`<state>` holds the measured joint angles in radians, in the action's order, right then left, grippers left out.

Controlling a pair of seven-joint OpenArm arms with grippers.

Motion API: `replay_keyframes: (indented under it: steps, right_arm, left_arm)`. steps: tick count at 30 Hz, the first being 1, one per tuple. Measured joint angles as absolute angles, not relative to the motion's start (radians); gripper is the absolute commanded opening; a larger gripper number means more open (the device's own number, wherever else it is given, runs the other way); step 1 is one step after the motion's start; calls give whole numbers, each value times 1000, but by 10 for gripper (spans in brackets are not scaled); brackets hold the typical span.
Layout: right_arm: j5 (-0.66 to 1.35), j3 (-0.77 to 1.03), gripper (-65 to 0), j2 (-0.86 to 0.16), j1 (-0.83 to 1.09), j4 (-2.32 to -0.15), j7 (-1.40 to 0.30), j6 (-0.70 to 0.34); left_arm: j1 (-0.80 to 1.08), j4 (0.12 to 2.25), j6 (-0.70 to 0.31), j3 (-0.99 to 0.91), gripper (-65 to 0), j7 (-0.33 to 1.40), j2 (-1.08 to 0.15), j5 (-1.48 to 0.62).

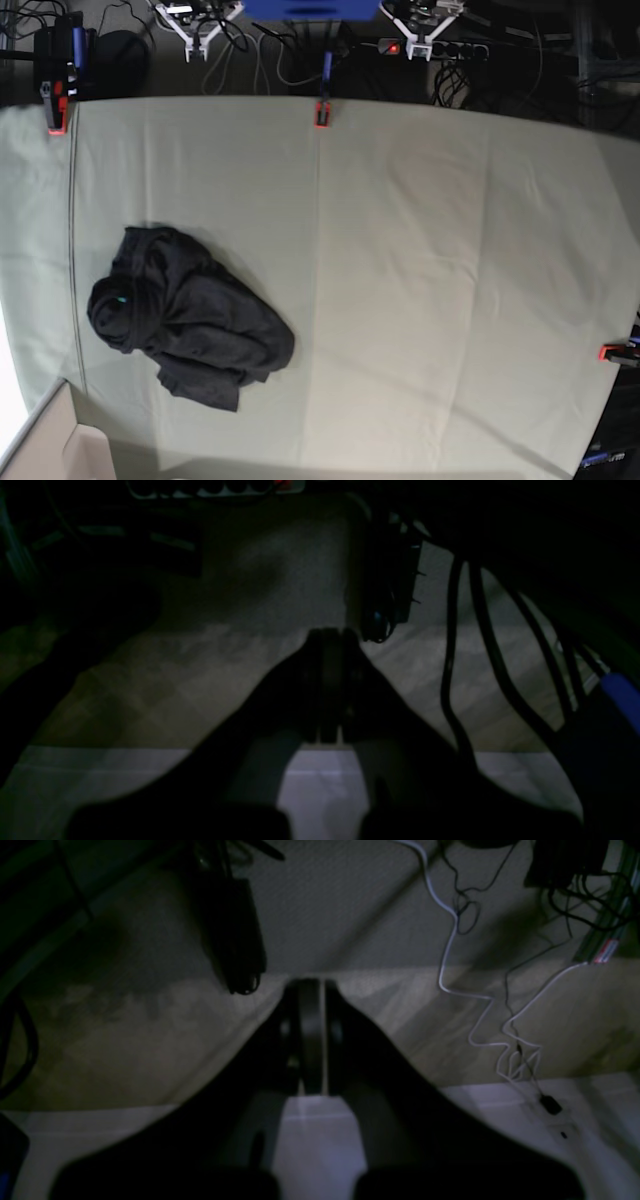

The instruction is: Layout the t-shirt on the table in an organized manner, then fold the t-shirt properly

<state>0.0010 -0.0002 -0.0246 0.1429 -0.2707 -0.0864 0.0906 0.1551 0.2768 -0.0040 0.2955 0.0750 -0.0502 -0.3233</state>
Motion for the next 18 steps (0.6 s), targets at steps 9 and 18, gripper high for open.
replay_keyframes:
  steps: [9, 18]
  right_arm:
    - [1, -1, -650, -25, 142, -271, -86, 90]
    - [1, -1, -650, -25, 151, -273, -34, 87]
  left_arm:
    - [155, 277, -4, 295, -650, 75, -50, -323]
    - [161, 290, -4, 295, -650, 73, -50, -323]
